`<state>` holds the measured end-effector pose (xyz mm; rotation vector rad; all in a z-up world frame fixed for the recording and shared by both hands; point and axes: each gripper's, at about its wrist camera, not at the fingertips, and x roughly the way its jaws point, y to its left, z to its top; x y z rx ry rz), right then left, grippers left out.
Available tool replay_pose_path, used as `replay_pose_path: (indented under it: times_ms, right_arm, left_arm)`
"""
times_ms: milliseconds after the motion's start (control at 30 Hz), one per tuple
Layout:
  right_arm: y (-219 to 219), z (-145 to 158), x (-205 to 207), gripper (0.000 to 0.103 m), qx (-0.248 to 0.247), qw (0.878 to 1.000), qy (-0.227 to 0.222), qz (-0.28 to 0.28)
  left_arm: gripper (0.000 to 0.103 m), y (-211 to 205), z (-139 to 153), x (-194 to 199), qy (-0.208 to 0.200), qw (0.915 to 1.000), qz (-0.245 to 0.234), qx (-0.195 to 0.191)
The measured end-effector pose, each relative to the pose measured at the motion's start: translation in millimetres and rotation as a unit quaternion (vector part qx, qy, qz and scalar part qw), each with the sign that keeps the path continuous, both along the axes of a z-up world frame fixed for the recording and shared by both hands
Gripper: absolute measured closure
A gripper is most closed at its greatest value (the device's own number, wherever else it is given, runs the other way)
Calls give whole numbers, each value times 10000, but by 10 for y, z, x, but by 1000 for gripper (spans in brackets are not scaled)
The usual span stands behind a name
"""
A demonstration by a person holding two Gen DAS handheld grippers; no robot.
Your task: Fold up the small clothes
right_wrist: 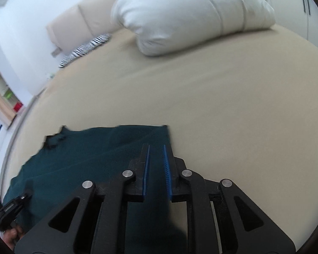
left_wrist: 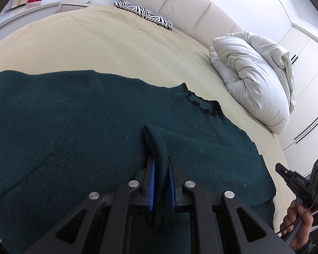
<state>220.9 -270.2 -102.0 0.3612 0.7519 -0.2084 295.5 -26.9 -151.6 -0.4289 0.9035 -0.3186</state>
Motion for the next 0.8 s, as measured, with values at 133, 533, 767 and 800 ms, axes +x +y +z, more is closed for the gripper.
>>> replay_pose_path:
  times_ms: [133,533,767,800]
  right_arm:
    - [133,-305,108,89,-132,9978,572,293]
    - [-231,-338,-385,68,414,9971,481,-411]
    - [218,185,-967,52,897,9946,-484,-169]
    - [337,193,-1027,50,1032,9933,-524,-28]
  left_arm:
    - [88,41,-20,-5,-2,9999,-14,-127]
    - [45,758,378,-664,-209,9963,728,-417]
    - [40,2156,378,-1583,-177,9675,2182,-1266]
    - [39,2379,332,-1698,-125,9599,2446,-1360]
